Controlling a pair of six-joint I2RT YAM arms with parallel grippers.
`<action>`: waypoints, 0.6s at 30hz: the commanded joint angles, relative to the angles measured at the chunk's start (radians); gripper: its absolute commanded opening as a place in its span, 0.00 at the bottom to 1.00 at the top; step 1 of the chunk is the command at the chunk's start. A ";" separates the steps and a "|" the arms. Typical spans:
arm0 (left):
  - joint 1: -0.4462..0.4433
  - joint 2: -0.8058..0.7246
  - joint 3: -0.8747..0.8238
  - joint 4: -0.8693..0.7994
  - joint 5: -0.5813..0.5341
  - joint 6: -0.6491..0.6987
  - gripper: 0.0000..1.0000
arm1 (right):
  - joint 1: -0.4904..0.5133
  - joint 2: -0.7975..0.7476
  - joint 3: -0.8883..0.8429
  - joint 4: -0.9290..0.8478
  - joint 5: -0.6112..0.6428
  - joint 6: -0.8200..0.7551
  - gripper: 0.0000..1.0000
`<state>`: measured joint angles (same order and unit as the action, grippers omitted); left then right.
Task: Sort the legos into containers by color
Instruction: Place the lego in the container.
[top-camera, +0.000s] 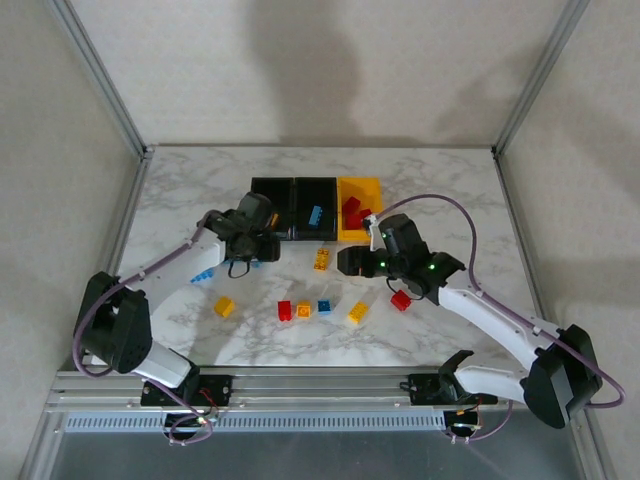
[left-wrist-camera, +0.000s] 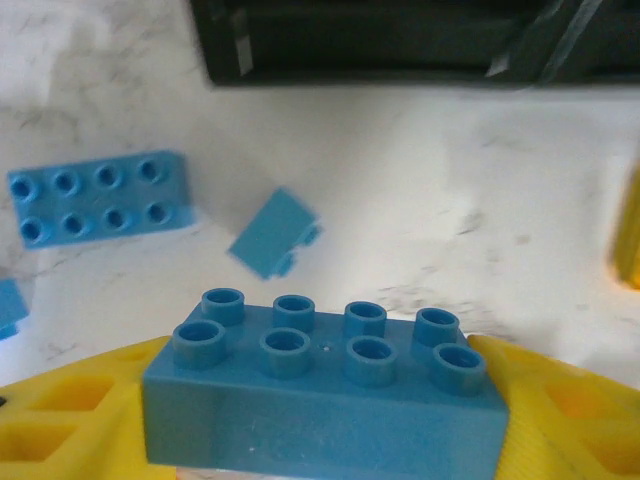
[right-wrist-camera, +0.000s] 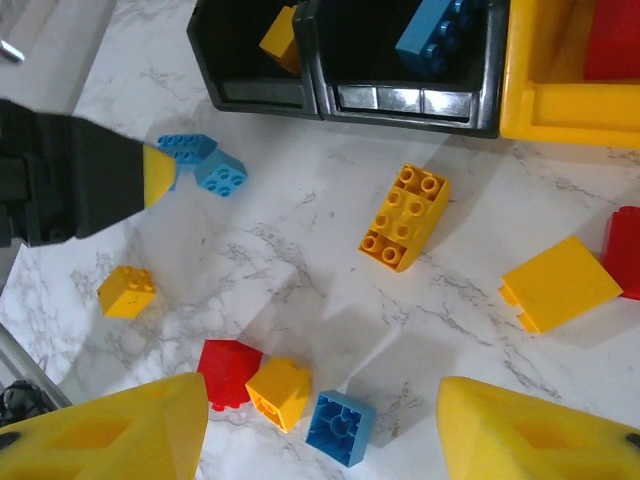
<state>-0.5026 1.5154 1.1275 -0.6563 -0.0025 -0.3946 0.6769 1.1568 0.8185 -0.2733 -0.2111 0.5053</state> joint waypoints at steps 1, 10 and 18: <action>-0.047 0.052 0.098 -0.038 0.006 -0.028 0.51 | 0.012 -0.048 -0.025 0.029 -0.016 0.013 0.63; -0.106 0.250 0.351 -0.043 0.011 -0.036 0.51 | 0.009 -0.099 -0.035 -0.032 0.051 0.024 0.63; -0.119 0.476 0.611 -0.080 0.009 -0.017 0.51 | 0.004 -0.153 -0.060 -0.056 0.082 0.040 0.63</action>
<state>-0.6121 1.9301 1.6672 -0.6819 0.0044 -0.4191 0.6788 1.0328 0.7853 -0.3035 -0.1596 0.5316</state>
